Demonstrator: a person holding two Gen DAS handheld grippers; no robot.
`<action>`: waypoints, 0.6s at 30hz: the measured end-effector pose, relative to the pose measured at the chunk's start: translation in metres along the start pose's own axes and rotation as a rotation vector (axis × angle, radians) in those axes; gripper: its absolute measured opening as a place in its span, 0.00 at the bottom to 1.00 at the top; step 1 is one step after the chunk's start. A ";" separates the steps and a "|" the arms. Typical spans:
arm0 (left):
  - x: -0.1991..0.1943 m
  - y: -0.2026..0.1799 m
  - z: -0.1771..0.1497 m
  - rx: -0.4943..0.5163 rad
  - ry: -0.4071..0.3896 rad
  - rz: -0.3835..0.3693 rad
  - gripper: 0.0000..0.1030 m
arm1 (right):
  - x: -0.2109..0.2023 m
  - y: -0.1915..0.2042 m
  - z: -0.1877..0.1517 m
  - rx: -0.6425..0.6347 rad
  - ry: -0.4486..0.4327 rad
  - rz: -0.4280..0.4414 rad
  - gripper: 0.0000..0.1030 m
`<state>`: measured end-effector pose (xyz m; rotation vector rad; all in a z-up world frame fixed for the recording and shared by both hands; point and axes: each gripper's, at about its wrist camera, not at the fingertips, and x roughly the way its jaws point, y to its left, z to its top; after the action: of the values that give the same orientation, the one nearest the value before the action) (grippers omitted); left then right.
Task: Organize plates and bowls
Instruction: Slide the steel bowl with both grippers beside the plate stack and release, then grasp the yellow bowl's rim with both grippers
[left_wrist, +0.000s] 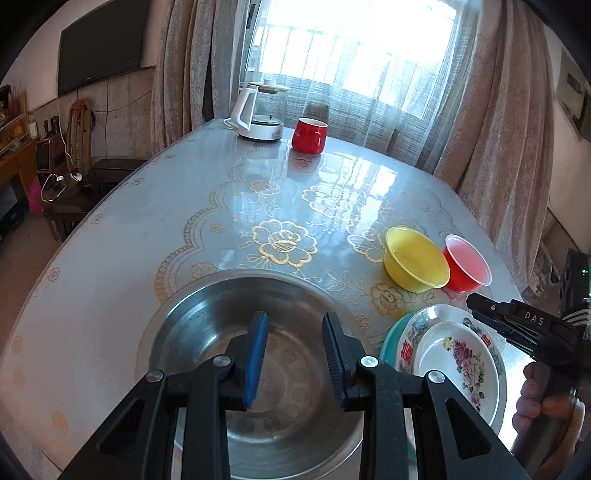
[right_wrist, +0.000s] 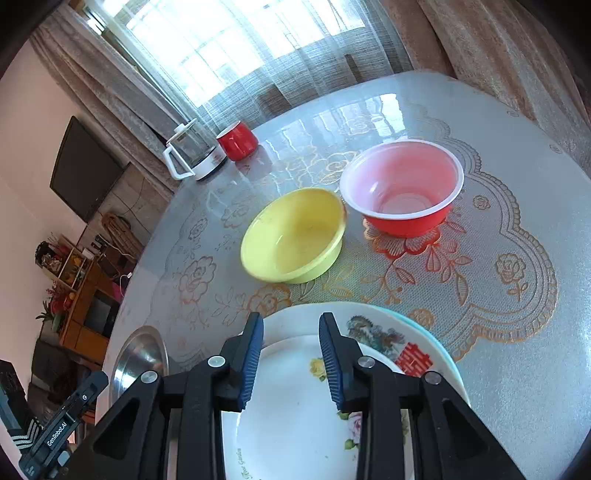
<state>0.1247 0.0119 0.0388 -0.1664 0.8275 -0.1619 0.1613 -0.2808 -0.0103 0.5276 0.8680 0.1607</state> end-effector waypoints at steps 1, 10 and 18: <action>0.008 -0.008 0.005 0.012 0.005 -0.014 0.30 | 0.003 -0.004 0.005 0.015 -0.001 -0.013 0.29; 0.082 -0.060 0.048 0.015 0.130 -0.098 0.31 | 0.043 -0.027 0.044 0.125 0.036 -0.061 0.24; 0.134 -0.082 0.072 -0.055 0.192 -0.122 0.30 | 0.062 -0.039 0.051 0.158 0.051 -0.056 0.23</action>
<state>0.2605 -0.0895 0.0077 -0.2566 1.0143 -0.2730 0.2369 -0.3125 -0.0455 0.6481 0.9493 0.0548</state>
